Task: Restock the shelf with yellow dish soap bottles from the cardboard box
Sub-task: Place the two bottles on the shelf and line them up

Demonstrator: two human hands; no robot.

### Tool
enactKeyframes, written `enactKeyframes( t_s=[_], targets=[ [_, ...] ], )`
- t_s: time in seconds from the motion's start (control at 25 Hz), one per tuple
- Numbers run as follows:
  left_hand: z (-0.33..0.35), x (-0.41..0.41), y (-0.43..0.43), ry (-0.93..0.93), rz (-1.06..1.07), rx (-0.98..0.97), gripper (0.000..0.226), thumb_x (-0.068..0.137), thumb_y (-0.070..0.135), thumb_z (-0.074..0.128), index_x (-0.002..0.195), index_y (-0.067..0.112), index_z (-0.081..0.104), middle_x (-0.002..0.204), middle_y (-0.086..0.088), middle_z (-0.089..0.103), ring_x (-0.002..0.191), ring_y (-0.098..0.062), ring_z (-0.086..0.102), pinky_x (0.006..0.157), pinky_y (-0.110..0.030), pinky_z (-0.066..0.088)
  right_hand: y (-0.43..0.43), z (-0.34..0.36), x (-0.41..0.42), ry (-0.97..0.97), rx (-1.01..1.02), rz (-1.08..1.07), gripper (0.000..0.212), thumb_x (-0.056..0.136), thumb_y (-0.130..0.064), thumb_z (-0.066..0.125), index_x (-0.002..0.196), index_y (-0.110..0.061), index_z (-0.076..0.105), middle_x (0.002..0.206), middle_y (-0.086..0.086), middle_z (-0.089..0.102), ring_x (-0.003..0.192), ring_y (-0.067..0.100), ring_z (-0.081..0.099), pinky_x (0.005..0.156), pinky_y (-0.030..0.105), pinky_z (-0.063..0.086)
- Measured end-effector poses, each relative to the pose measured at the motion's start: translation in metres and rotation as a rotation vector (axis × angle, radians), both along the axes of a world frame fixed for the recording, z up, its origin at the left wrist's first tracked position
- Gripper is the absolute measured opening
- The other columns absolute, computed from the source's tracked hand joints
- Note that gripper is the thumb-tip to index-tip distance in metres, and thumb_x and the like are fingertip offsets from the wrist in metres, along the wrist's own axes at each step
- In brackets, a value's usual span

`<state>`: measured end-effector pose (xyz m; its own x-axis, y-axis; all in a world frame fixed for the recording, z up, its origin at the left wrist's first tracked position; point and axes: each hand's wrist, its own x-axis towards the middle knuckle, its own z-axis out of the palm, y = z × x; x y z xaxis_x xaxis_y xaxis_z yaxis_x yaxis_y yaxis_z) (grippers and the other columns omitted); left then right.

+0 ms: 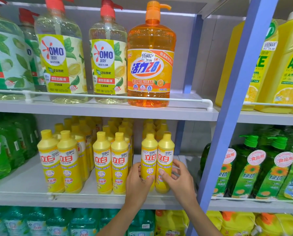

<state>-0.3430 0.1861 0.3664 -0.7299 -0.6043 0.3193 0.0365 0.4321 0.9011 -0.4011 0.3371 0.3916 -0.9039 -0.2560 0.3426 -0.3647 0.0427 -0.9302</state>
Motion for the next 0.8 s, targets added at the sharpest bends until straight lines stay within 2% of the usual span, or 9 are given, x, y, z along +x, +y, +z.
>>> enactKeyframes(
  t_s=[0.08,0.2,0.28,0.4,0.56,0.64,0.8],
  targets=[
    [-0.004,-0.002,0.000,-0.017,0.005,-0.017,0.050,0.075,0.034,0.085,0.114,0.035,0.054,0.107,0.015,0.067,0.097,-0.002,0.064,0.083,-0.033,0.060,-0.002,-0.004,-0.004,0.003,0.019,-0.041,0.054,0.076,-0.028,0.088,0.123,-0.025,0.060,0.114,-0.012,0.071,0.100,-0.005,0.068,0.081,0.020,0.059],
    [-0.005,-0.007,-0.002,-0.011,0.040,-0.044,0.049,0.072,0.036,0.086,0.111,0.032,0.057,0.104,0.014,0.067,0.095,-0.005,0.065,0.082,-0.035,0.060,0.002,-0.003,-0.011,0.013,0.058,0.034,0.051,0.082,-0.022,0.083,0.128,-0.025,0.059,0.118,-0.014,0.070,0.106,-0.007,0.065,0.090,0.022,0.058],
    [-0.006,-0.010,0.001,0.001,0.053,-0.045,0.048,0.073,0.035,0.086,0.112,0.031,0.058,0.104,0.014,0.067,0.096,-0.006,0.064,0.083,-0.034,0.059,0.003,-0.007,-0.012,0.025,0.080,0.043,0.053,0.083,-0.024,0.082,0.130,-0.028,0.057,0.120,-0.018,0.068,0.108,-0.009,0.063,0.088,0.018,0.057],
    [-0.007,-0.009,0.007,0.025,0.092,-0.069,0.048,0.076,0.032,0.085,0.114,0.029,0.058,0.104,0.011,0.065,0.096,-0.008,0.062,0.083,-0.030,0.057,-0.004,-0.017,-0.012,0.045,0.109,-0.044,0.060,0.077,-0.032,0.087,0.129,-0.026,0.058,0.118,-0.015,0.069,0.106,-0.005,0.066,0.087,0.021,0.058],
    [-0.005,-0.015,0.006,-0.010,0.109,-0.075,0.051,0.075,0.030,0.087,0.117,0.023,0.059,0.107,0.007,0.066,0.096,-0.010,0.062,0.081,-0.026,0.054,-0.013,-0.021,-0.019,0.067,0.126,-0.123,0.054,0.077,-0.032,0.087,0.124,-0.024,0.061,0.112,-0.014,0.071,0.099,-0.006,0.067,0.080,0.015,0.057],
    [-0.004,-0.019,0.003,-0.020,0.103,-0.075,0.051,0.075,0.030,0.087,0.117,0.022,0.060,0.109,0.005,0.068,0.097,-0.011,0.063,0.083,-0.028,0.056,-0.017,-0.021,-0.023,0.077,0.134,-0.142,0.053,0.077,-0.032,0.087,0.123,-0.024,0.062,0.111,-0.015,0.071,0.097,-0.004,0.068,0.078,0.013,0.056],
    [-0.002,-0.027,-0.001,-0.041,0.124,-0.084,0.054,0.075,0.032,0.087,0.120,0.019,0.061,0.112,0.002,0.068,0.101,-0.015,0.064,0.088,-0.035,0.057,-0.023,-0.026,-0.027,0.085,0.132,-0.182,0.054,0.076,-0.034,0.087,0.122,-0.023,0.063,0.109,-0.015,0.071,0.096,0.000,0.069,0.082,0.020,0.059]
  ],
)
